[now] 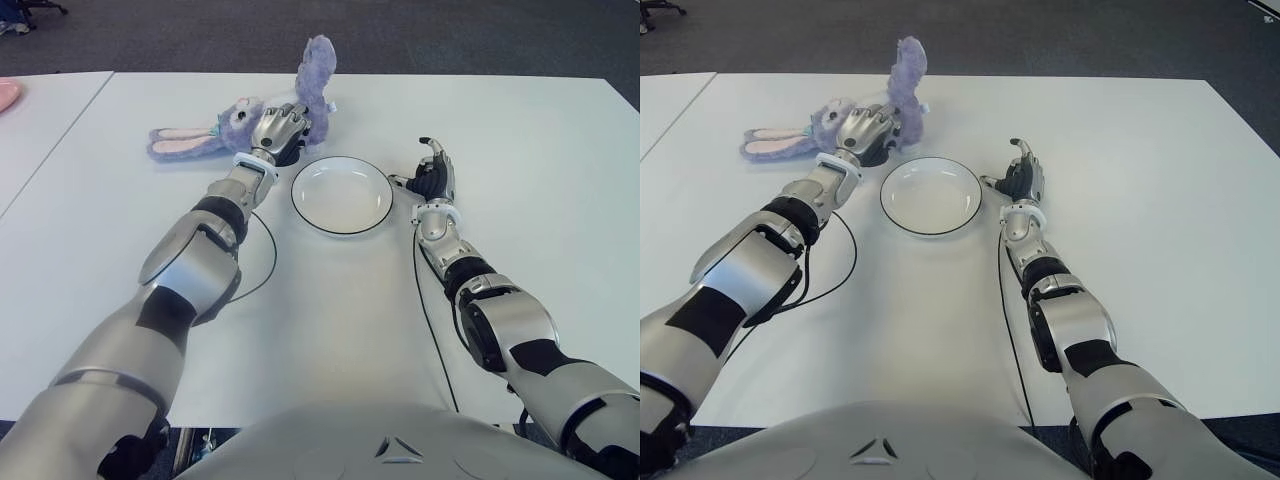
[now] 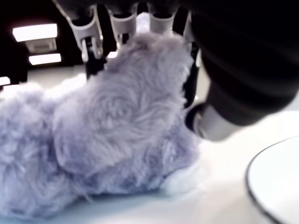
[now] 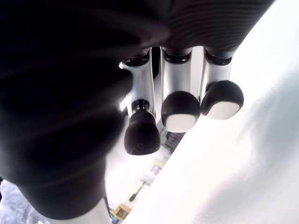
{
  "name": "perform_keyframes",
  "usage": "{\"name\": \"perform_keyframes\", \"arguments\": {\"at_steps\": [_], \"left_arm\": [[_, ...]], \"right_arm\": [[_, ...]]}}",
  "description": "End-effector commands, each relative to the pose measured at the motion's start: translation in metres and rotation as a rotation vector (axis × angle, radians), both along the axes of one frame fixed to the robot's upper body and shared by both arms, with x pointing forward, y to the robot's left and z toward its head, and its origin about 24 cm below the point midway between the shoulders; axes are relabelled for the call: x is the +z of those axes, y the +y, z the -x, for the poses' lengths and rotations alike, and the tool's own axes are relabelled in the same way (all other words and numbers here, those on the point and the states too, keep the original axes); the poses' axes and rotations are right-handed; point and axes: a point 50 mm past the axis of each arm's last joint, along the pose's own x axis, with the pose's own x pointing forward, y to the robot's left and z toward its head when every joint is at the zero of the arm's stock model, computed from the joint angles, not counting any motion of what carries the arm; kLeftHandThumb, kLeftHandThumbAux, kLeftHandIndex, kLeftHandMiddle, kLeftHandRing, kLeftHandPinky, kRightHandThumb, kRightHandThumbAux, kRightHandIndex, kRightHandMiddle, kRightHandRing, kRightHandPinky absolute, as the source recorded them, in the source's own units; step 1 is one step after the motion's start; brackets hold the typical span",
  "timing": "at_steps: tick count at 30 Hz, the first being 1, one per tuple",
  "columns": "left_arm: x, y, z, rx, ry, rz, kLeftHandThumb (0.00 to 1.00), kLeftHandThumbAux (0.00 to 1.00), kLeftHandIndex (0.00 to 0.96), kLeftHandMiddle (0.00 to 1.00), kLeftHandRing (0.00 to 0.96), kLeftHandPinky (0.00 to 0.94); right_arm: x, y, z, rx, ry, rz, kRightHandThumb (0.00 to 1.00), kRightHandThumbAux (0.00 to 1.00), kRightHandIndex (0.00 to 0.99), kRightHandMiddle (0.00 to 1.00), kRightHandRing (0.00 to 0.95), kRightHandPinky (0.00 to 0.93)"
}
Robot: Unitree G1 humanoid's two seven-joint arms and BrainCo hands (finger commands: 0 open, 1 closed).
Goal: Put the doll into the plate.
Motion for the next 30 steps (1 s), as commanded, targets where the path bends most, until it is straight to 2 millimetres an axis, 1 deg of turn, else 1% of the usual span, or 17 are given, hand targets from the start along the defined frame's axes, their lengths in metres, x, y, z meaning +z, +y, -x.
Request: {"name": "perform_keyframes", "arguments": {"at_steps": [1, 2, 3, 4, 5, 6, 7, 8, 9, 10, 11, 12, 15, 17, 20, 25, 30], "left_arm": [[-0.009, 0.018, 0.003, 0.064, -0.009, -0.132, 0.779, 0.695, 0.421, 0.179, 0.247, 0.406], [-0.008, 0.019, 0.002, 0.076, -0.001, -0.147, 0.858, 0.691, 0.426, 0.178, 0.258, 0.414], [-0.008, 0.019, 0.001, 0.085, 0.005, -0.157, 0.909, 0.689, 0.431, 0.179, 0.278, 0.42], [-0.008, 0.02, 0.001, 0.094, 0.012, -0.169, 0.927, 0.689, 0.432, 0.179, 0.285, 0.422], [-0.008, 0.02, 0.0, 0.102, 0.017, -0.182, 0.953, 0.687, 0.435, 0.182, 0.3, 0.425], [-0.008, 0.02, 0.0, 0.106, 0.019, -0.19, 0.97, 0.687, 0.437, 0.187, 0.312, 0.426], [-0.007, 0.021, 0.0, 0.115, 0.022, -0.201, 0.976, 0.686, 0.437, 0.188, 0.317, 0.427], [-0.007, 0.022, -0.001, 0.121, 0.023, -0.208, 0.984, 0.686, 0.438, 0.199, 0.334, 0.428], [-0.006, 0.022, -0.001, 0.124, 0.023, -0.211, 0.99, 0.686, 0.439, 0.206, 0.345, 0.428], [-0.006, 0.023, -0.001, 0.131, 0.025, -0.22, 0.992, 0.685, 0.44, 0.208, 0.349, 0.429], [-0.006, 0.024, -0.002, 0.139, 0.023, -0.229, 0.995, 0.685, 0.441, 0.231, 0.368, 0.429], [-0.005, 0.025, -0.002, 0.144, 0.022, -0.236, 0.996, 0.685, 0.443, 0.283, 0.365, 0.447], [-0.005, 0.026, -0.002, 0.153, 0.019, -0.243, 0.999, 0.684, 0.412, 0.369, 0.385, 0.484], [-0.004, 0.029, -0.002, 0.159, 0.014, -0.243, 0.999, 0.679, 0.408, 0.365, 0.408, 0.495], [-0.001, 0.036, -0.002, 0.168, -0.005, -0.238, 0.999, 0.666, 0.416, 0.424, 0.419, 0.517], [0.003, 0.04, -0.004, 0.182, -0.015, -0.219, 1.0, 0.661, 0.423, 0.426, 0.436, 0.529], [0.007, 0.044, -0.005, 0.192, -0.006, -0.21, 1.0, 0.66, 0.39, 0.427, 0.516, 0.532]], "right_arm": [[-0.109, 0.0, 0.087, -0.054, 0.504, -0.003, 0.018, 0.942, 0.168, 0.751, 0.836, 0.84], [-0.109, 0.0, 0.087, -0.054, 0.505, -0.007, 0.011, 0.942, 0.167, 0.719, 0.815, 0.822], [-0.109, 0.0, 0.087, -0.054, 0.505, -0.009, 0.007, 0.939, 0.165, 0.643, 0.747, 0.773], [-0.109, 0.0, 0.087, -0.054, 0.506, -0.012, 0.005, 0.937, 0.164, 0.615, 0.722, 0.756], [-0.109, 0.0, 0.087, -0.054, 0.506, -0.014, 0.003, 0.935, 0.163, 0.557, 0.667, 0.714], [-0.109, 0.0, 0.087, -0.054, 0.507, -0.016, 0.002, 0.933, 0.163, 0.506, 0.618, 0.676], [-0.109, 0.0, 0.087, -0.054, 0.508, -0.019, 0.001, 0.932, 0.163, 0.488, 0.6, 0.663], [-0.109, 0.0, 0.087, -0.054, 0.509, -0.021, 0.001, 0.928, 0.164, 0.406, 0.516, 0.595], [-0.109, 0.0, 0.087, -0.054, 0.51, -0.022, 0.0, 0.926, 0.164, 0.353, 0.462, 0.551], [-0.109, 0.0, 0.087, -0.054, 0.511, -0.026, 0.0, 0.925, 0.165, 0.334, 0.443, 0.536], [-0.109, 0.0, 0.087, -0.054, 0.514, -0.03, 0.0, 0.922, 0.165, 0.288, 0.393, 0.482], [-0.109, 0.0, 0.087, -0.053, 0.515, -0.033, 0.0, 0.921, 0.166, 0.252, 0.349, 0.429], [-0.109, 0.0, 0.087, -0.053, 0.518, -0.039, 0.0, 0.92, 0.168, 0.208, 0.292, 0.352], [-0.109, 0.0, 0.087, -0.053, 0.518, -0.042, 0.0, 0.92, 0.171, 0.196, 0.272, 0.32], [-0.109, 0.0, 0.087, -0.054, 0.518, -0.048, 0.0, 0.919, 0.173, 0.184, 0.237, 0.262], [-0.109, 0.0, 0.087, -0.054, 0.518, -0.052, 0.0, 0.91, 0.166, 0.175, 0.202, 0.212], [-0.11, 0.0, 0.087, -0.052, 0.519, -0.056, 0.0, 0.904, 0.161, 0.169, 0.181, 0.191]]}}
